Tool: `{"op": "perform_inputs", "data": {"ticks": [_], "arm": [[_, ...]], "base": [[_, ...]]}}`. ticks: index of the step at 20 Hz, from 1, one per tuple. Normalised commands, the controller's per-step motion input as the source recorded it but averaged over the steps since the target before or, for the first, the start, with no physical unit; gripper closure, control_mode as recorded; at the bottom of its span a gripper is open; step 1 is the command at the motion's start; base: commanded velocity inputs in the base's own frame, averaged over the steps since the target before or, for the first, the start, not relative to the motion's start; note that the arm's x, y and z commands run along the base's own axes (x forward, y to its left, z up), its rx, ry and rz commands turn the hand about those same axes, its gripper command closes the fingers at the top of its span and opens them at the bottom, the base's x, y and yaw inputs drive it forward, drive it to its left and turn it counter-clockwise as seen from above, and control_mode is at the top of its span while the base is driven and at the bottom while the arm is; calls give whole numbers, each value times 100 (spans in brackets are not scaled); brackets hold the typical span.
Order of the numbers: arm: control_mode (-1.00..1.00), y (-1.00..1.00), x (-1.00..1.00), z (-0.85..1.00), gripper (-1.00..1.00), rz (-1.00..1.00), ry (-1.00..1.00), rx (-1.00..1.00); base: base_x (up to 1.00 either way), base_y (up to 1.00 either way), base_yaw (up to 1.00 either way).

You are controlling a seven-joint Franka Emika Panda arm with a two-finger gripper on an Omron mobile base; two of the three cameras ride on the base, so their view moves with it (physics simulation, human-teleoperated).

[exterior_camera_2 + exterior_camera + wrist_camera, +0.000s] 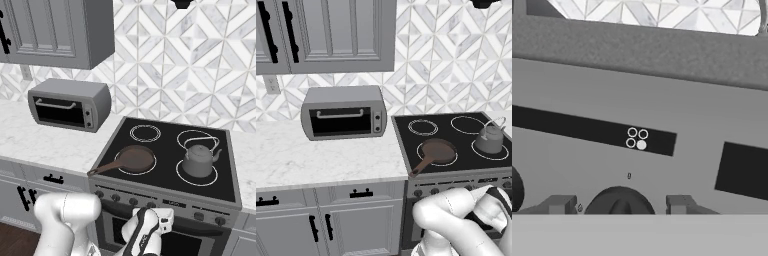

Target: Pick the kettle from the counter and place it on a stove burner. Then turn the burner on.

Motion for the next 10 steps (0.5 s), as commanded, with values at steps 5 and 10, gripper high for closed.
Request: {"op": "perform_inputs", "data": {"ticks": [5, 10], "arm": [[-100, -2, 12, -20, 100, 0, 0, 0], [-100, 0, 8, -1, 100, 0, 0, 0]], "base": [[0, 0, 0], [0, 0, 0]]}}
